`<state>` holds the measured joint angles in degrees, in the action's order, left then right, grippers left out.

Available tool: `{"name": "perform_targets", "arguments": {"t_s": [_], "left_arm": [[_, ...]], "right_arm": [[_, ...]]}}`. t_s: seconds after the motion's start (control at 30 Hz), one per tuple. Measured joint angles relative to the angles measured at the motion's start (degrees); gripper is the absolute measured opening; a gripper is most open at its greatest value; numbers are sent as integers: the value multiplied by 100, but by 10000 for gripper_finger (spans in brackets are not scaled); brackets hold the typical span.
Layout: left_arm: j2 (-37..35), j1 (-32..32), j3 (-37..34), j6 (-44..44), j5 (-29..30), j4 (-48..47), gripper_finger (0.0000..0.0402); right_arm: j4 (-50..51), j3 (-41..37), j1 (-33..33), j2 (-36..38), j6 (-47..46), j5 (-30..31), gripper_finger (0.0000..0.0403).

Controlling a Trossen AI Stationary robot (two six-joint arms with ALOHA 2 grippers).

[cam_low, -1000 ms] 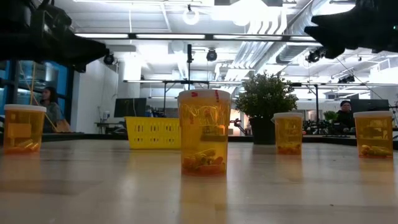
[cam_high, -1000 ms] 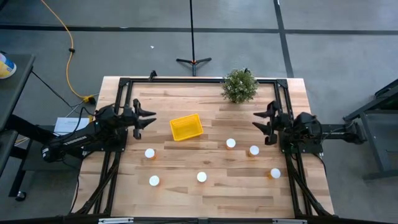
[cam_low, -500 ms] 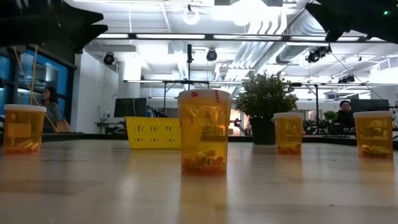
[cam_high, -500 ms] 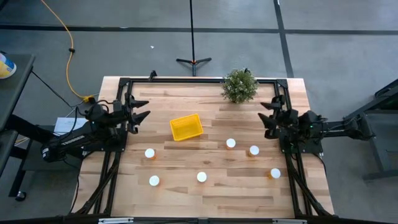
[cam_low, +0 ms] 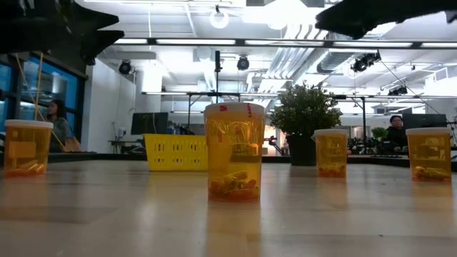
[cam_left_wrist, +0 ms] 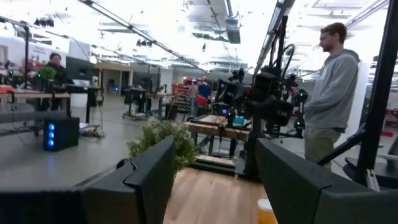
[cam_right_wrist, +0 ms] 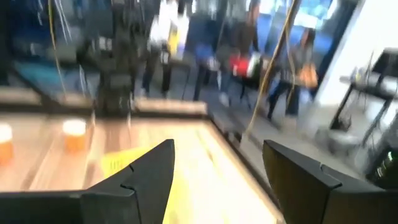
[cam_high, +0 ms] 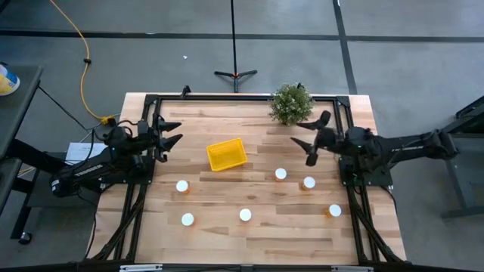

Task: Pick and place pill bottles into a basket
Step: Put the orange pill bottle into the yellow bin

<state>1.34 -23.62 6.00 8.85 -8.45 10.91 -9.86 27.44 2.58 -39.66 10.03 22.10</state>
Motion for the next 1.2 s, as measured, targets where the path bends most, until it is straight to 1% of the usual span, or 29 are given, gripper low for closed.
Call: {"name": "perform_targets", "arguments": {"t_s": [0.07,0.2,0.33,0.53,0.63,0.7,0.73,0.77,0.9,0.97,1.03,1.13,1.2], "left_arm": [[2,2,-2,117,-2,-126,259],[2,0,-2,348,-3,-218,259],[2,0,-2,367,0,-158,259],[2,2,-2,437,24,-171,259],[2,0,-2,495,26,-182,259],[2,0,-2,497,24,-207,259],[2,1,-2,497,27,-207,259],[2,0,-2,497,44,-198,259],[0,0,-2,495,330,-156,259],[0,0,-2,497,442,-176,259],[0,0,-2,497,481,-200,259],[1,1,-2,497,481,-196,259],[0,0,-2,496,483,-184,259]], "right_arm": [[463,308,122,-184,-197,26,236],[1245,929,369,-545,-873,-157,236],[2462,1580,629,-942,-1699,-264,236],[4283,2381,1097,-1499,-2607,198,236],[4889,2700,1340,-1737,-3082,578,236],[5236,2881,1480,-1915,-3351,699,236],[5373,2957,1526,-2002,-3472,618,236],[5473,3000,1555,-2072,-3618,414,236],[5511,3005,1579,-2336,-3781,-717,236],[5521,3005,1530,-2469,-3681,-791,237],[5607,3005,1415,-2588,-3973,-713,237],[6024,3005,1305,-2820,-4374,-854,239],[6395,3005,1308,-2998,-4595,-908,248]]}}
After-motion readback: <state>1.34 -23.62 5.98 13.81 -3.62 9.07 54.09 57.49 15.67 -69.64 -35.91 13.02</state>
